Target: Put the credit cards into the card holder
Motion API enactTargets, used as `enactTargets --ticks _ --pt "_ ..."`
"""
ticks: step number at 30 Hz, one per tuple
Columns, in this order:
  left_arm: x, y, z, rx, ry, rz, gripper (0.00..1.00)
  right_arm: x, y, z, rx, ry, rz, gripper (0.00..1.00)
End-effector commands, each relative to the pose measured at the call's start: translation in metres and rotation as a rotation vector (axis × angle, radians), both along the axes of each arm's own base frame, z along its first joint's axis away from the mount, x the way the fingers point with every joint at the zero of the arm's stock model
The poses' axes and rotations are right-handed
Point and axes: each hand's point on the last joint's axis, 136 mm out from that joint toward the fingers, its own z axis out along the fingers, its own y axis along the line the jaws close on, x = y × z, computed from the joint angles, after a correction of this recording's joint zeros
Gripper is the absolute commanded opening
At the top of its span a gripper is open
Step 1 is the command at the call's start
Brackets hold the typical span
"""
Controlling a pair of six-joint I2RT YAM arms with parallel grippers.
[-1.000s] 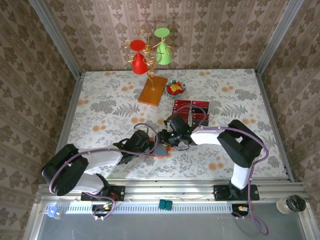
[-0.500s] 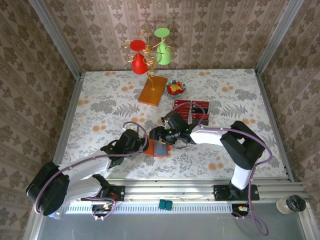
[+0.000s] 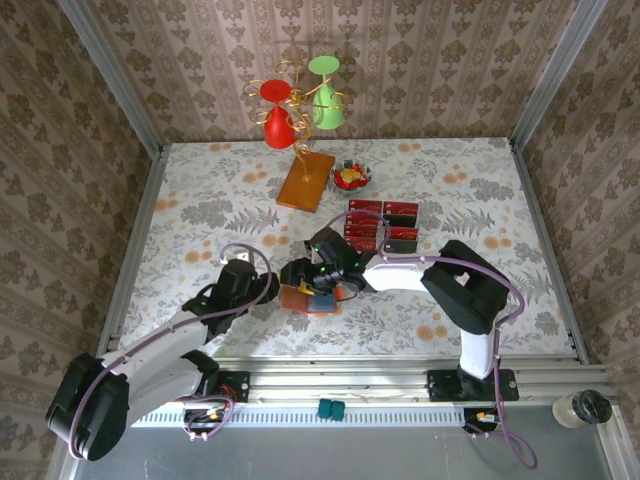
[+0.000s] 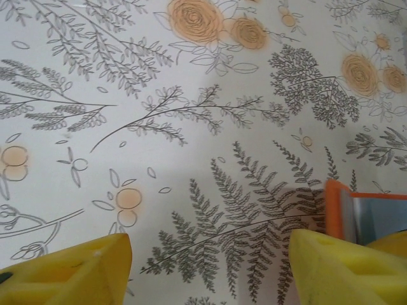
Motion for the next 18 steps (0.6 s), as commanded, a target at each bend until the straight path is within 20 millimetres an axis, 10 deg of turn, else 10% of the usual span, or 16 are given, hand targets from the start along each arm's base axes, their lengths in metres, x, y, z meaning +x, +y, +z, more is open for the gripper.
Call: enactTargets --ticks 1,12,18 --pt "-0.004 0.002 -0.001 -0.026 0.019 0.0 0.67 0.004 0.009 -0.002 0.019 0.015 -0.019 0.65" --pt "-0.004 -0.002 -0.005 -0.045 0.036 -0.016 0.67 0.004 -0.001 -0.014 0.019 0.036 -0.059 0.54" --pt "-0.003 -0.005 -0.005 -0.055 0.041 -0.02 0.67 0.004 -0.009 -0.017 0.007 0.043 -0.072 0.2"
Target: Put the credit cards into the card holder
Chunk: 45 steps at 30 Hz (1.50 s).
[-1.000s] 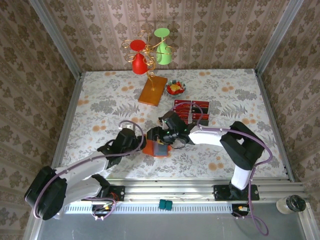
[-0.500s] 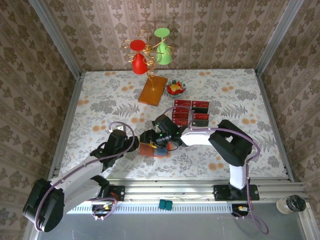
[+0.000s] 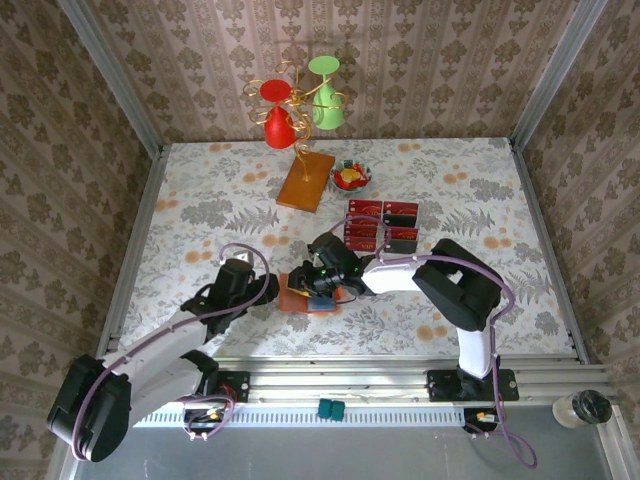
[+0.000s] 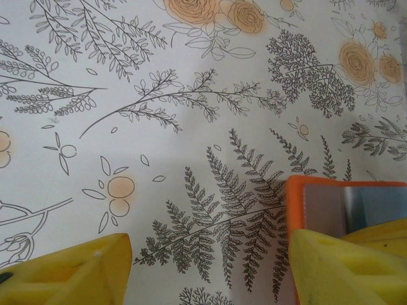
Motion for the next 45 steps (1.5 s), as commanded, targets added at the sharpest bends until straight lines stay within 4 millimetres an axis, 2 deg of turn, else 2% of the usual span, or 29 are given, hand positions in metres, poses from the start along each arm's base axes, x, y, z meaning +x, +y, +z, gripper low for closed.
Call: enactTargets --ticks 1,4,11,22,26,29,36,39,43,45 --pt "0.001 -0.002 0.0 -0.022 0.004 -0.002 0.67 0.003 -0.005 -0.001 -0.003 -0.004 -0.02 0.18" --pt "0.001 -0.003 0.0 -0.023 0.005 -0.006 0.67 0.003 -0.009 -0.009 -0.027 0.008 -0.029 0.14" --pt "0.001 -0.01 -0.004 -0.023 0.032 -0.029 0.67 0.002 -0.013 -0.027 -0.066 0.038 -0.038 0.13" --pt "-0.002 -0.028 -0.013 0.013 0.05 -0.086 0.69 0.003 -0.014 -0.026 -0.063 0.037 -0.044 0.13" --pt "-0.006 -0.027 -0.021 0.051 0.064 -0.083 0.68 0.006 -0.016 -0.015 -0.041 0.021 -0.054 0.12" --pt "-0.007 -0.026 -0.029 0.069 0.079 -0.079 0.68 0.011 -0.024 -0.001 -0.028 -0.003 -0.076 0.12" --pt "-0.009 -0.031 -0.037 0.092 0.101 -0.1 0.68 0.018 -0.06 0.028 -0.091 -0.064 -0.103 0.15" --pt "-0.007 -0.035 -0.036 0.098 0.098 -0.108 0.67 0.015 -0.08 0.033 -0.177 -0.101 -0.098 0.23" --pt "-0.006 -0.039 -0.035 0.107 0.097 -0.119 0.67 0.009 -0.118 0.031 -0.376 -0.157 -0.095 0.49" --pt "-0.005 -0.041 -0.034 0.109 0.095 -0.121 0.67 0.004 -0.133 0.026 -0.457 -0.161 -0.09 0.54"
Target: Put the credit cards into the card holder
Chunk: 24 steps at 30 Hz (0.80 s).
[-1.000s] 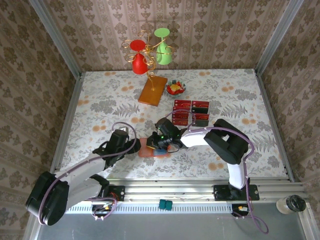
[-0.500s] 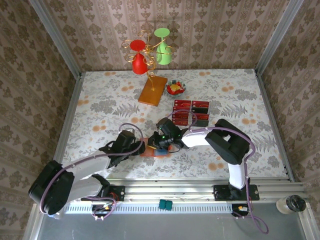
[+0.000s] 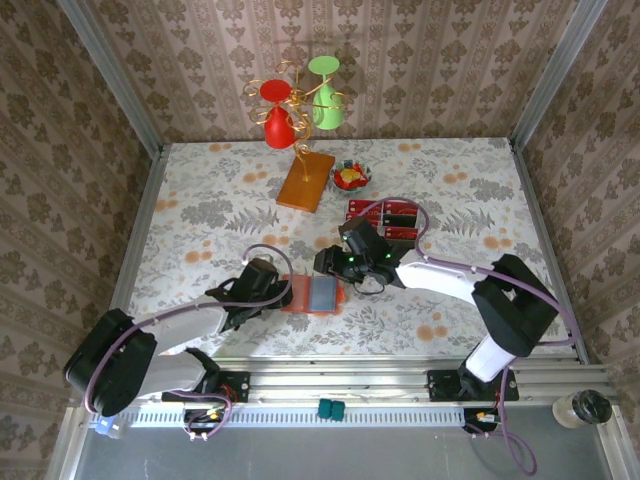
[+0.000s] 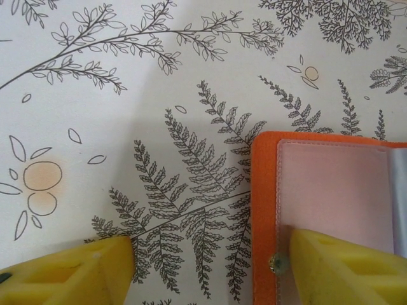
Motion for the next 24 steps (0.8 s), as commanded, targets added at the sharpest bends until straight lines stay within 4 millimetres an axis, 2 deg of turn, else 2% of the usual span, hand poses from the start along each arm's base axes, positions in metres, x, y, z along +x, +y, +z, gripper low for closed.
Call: enactTargets --ticks 1,8,10,17,24 --pt "0.0 -0.011 -0.002 -0.02 0.013 -0.027 0.67 -0.015 -0.045 -0.026 -0.26 0.016 0.01 0.55" --pt "-0.002 -0.011 -0.001 -0.011 0.012 -0.032 0.67 -0.032 -0.047 -0.055 -0.296 0.072 0.048 0.53" --pt "-0.001 -0.011 -0.001 -0.01 0.012 -0.029 0.67 -0.034 -0.046 -0.062 -0.297 0.087 0.047 0.46" --pt "0.001 -0.02 -0.002 -0.012 0.016 -0.053 0.67 -0.03 -0.058 -0.071 -0.298 0.104 0.002 0.06" --pt "0.007 -0.044 0.0 -0.007 0.014 -0.11 0.67 -0.027 -0.085 -0.071 -0.298 0.1 -0.064 0.01"
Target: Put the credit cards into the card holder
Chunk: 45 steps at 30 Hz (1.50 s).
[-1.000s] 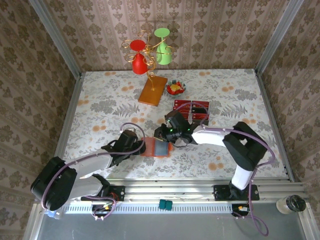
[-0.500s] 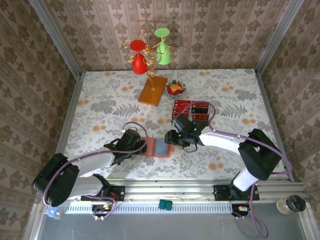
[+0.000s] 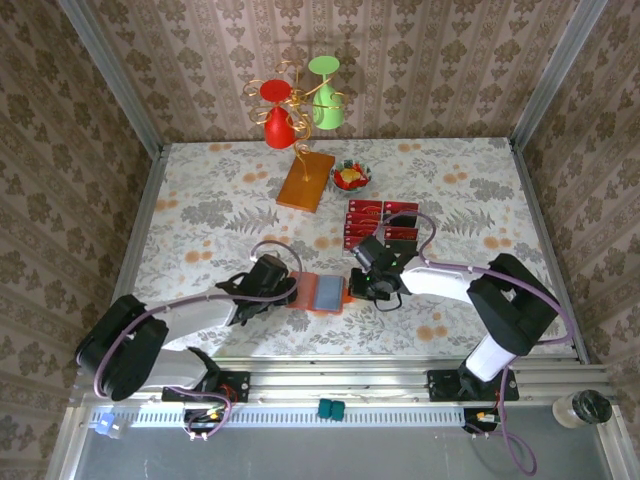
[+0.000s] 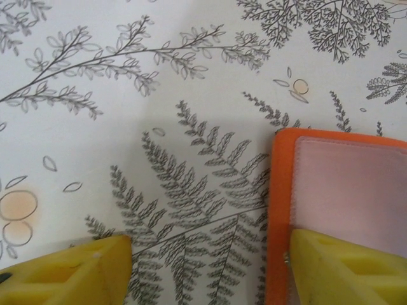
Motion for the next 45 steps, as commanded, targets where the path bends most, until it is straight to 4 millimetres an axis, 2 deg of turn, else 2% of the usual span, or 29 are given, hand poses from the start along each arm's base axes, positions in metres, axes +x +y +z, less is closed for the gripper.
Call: enactTargets --ticks 1,8,11,13,16,20,24,29,34,41,45 --pt "-0.002 -0.034 0.0 -0.06 0.024 -0.1 0.67 0.002 -0.017 0.002 -0.019 -0.025 -0.051 0.01" --pt "-0.003 -0.055 -0.002 -0.052 0.028 -0.145 0.67 0.006 -0.03 0.006 -0.002 -0.047 -0.07 0.04" --pt "-0.006 -0.058 -0.005 -0.045 0.032 -0.151 0.67 0.009 -0.029 0.017 0.024 -0.069 -0.053 0.13" --pt "-0.007 -0.058 -0.005 -0.042 0.03 -0.147 0.67 0.012 -0.028 0.028 0.037 -0.087 -0.046 0.22" --pt "-0.009 -0.057 -0.006 -0.042 0.03 -0.141 0.67 0.015 -0.026 0.046 0.051 -0.119 -0.032 0.3" --pt "-0.011 -0.055 -0.006 -0.039 0.028 -0.134 0.67 0.019 -0.013 0.063 0.106 -0.134 -0.009 0.27" --pt "-0.011 -0.053 -0.004 -0.034 0.022 -0.128 0.67 0.023 0.011 0.071 0.154 -0.132 0.032 0.14" --pt "-0.01 -0.049 0.0 -0.027 0.014 -0.117 0.67 0.029 0.046 0.067 0.199 -0.112 0.081 0.06" --pt "-0.009 -0.046 0.004 -0.019 0.004 -0.111 0.67 0.033 0.071 0.052 0.198 -0.085 0.113 0.05" --pt "-0.007 -0.033 0.012 0.005 -0.022 -0.068 0.68 0.037 0.087 0.029 0.22 -0.04 0.116 0.04" --pt "-0.005 -0.025 0.02 0.001 -0.039 -0.043 0.74 0.036 0.09 0.017 0.225 -0.017 0.11 0.03"
